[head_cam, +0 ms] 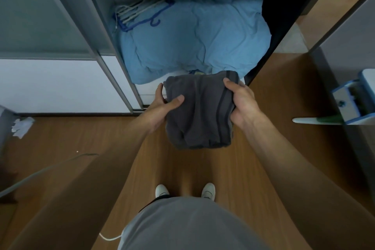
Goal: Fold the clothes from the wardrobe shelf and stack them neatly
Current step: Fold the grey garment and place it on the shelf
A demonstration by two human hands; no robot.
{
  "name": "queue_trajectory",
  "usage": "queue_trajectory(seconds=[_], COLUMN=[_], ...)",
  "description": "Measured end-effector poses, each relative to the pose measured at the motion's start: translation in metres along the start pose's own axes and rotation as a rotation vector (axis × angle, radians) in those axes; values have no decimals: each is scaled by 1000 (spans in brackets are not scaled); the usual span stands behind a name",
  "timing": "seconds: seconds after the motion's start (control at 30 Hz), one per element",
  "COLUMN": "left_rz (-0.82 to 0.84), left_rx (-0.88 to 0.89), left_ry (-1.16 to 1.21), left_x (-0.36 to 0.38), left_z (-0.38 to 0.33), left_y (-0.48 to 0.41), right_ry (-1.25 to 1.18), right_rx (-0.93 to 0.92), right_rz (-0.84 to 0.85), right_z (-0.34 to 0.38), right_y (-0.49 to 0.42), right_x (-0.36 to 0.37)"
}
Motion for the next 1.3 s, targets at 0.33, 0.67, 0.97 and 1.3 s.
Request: queue_trajectory(seconds=[0.33, 0.67, 0.97, 1.3], left_rz=[162, 59, -57, -140], left_rx=[442, 317, 445, 575], left_ry=[-548, -764, -504, -471], left_x=[22, 28, 44, 78], left_z=[-21, -24, -46, -88], left_y=[-11, -21, -17, -34], right_ry=[19, 559, 1152, 760], right_rx=[-23, -183, -211, -107], right_rz=[-121, -12, 183, 72], right_z=[13, 7, 11, 38], right_y=[-7, -19, -23, -32], right_x=[-19, -50, -60, -86])
Point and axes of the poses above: each hand's wrist, its own y-axis away from the middle knuckle, its own x-axis out of the palm, z = x × y, the point moved 1 cm from there along -y, towards the middle knuckle, and after that the axes turned 5 degrees about -z, right-handed, at the moved point
